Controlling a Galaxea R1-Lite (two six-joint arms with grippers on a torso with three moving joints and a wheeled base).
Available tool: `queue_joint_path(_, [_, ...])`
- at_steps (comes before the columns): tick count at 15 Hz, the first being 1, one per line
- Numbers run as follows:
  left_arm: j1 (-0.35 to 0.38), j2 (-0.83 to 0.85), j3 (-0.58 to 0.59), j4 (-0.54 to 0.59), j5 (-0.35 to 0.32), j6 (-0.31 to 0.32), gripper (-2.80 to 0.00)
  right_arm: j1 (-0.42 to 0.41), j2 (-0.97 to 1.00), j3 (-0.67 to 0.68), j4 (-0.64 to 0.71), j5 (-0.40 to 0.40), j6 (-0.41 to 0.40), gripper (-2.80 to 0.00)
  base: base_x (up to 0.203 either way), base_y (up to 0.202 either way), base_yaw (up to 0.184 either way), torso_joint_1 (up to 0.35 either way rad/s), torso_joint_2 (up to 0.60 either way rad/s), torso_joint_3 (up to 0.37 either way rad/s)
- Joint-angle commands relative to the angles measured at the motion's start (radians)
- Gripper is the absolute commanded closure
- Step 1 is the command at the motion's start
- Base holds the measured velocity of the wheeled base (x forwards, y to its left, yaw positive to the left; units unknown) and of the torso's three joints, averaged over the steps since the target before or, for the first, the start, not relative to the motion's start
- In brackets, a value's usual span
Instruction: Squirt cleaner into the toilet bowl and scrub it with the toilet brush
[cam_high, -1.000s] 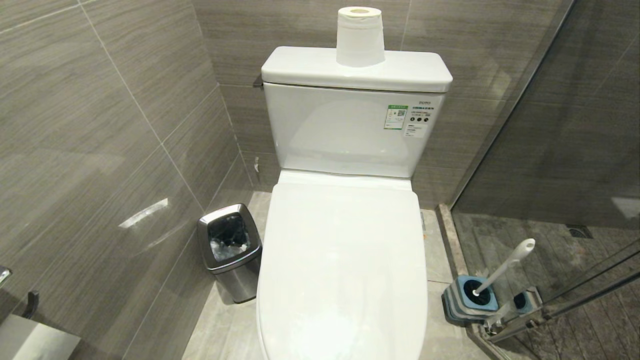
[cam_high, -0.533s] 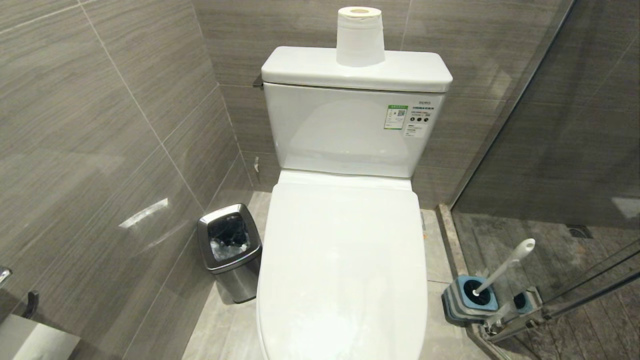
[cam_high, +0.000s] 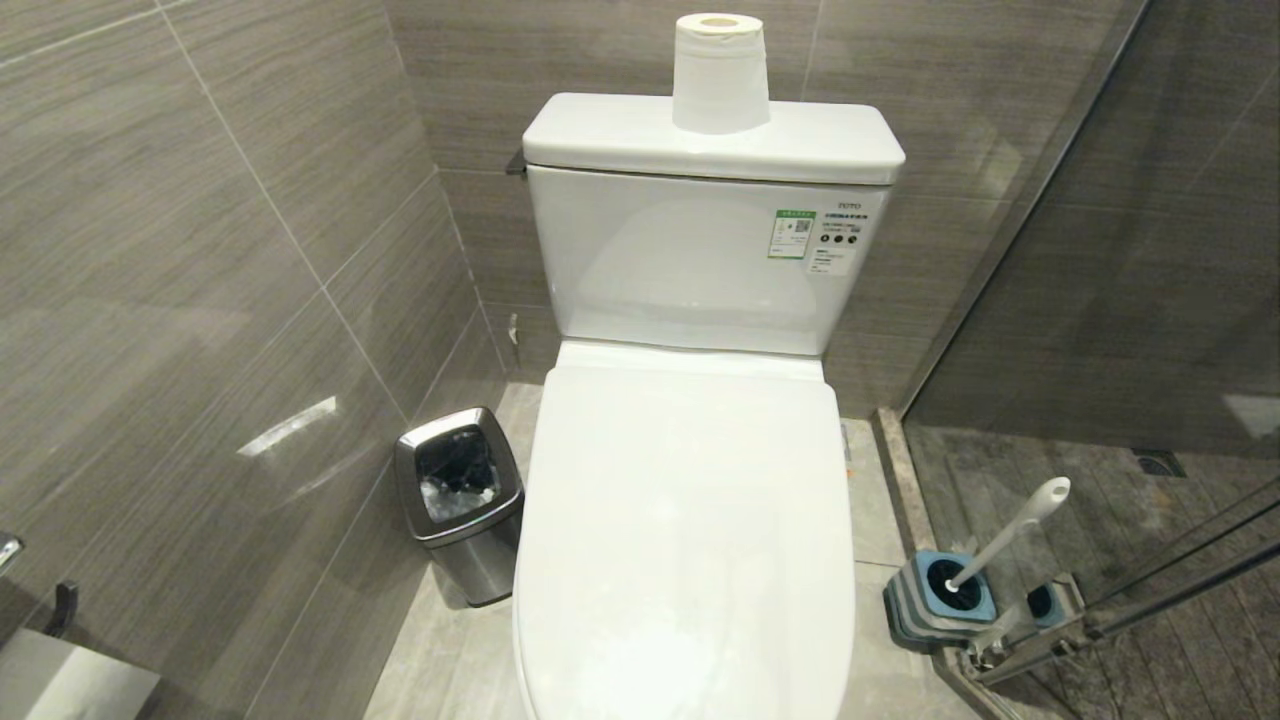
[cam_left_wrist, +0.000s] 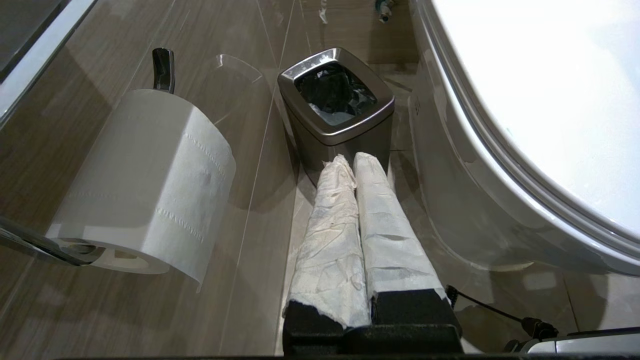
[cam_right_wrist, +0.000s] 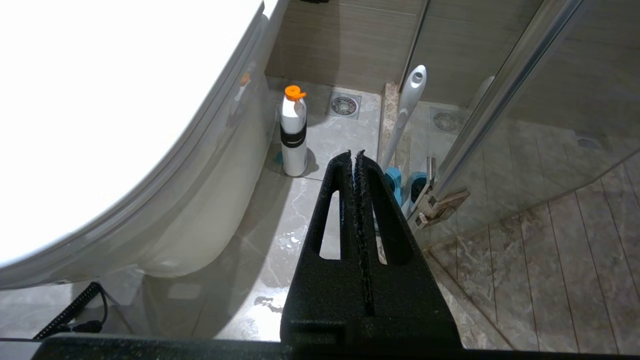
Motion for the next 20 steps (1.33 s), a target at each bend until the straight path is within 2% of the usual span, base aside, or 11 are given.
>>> queue_joint_path(1, [0.001,0.002,0.001,0.001,0.0,0.001,0.0,0.0,0.0,0.0,0.0,0.0,0.001,0.0,0.0,0.0,0.0,0.0,0.0,0.0])
queue_joint_path(20, [-0.001,0.002,0.0,-0.001,0.0,0.001,0.0,0.0,0.0,0.0,0.001,0.0,-0.003,0.0,0.0,0.0,0.0,0.0,0.0,0.0])
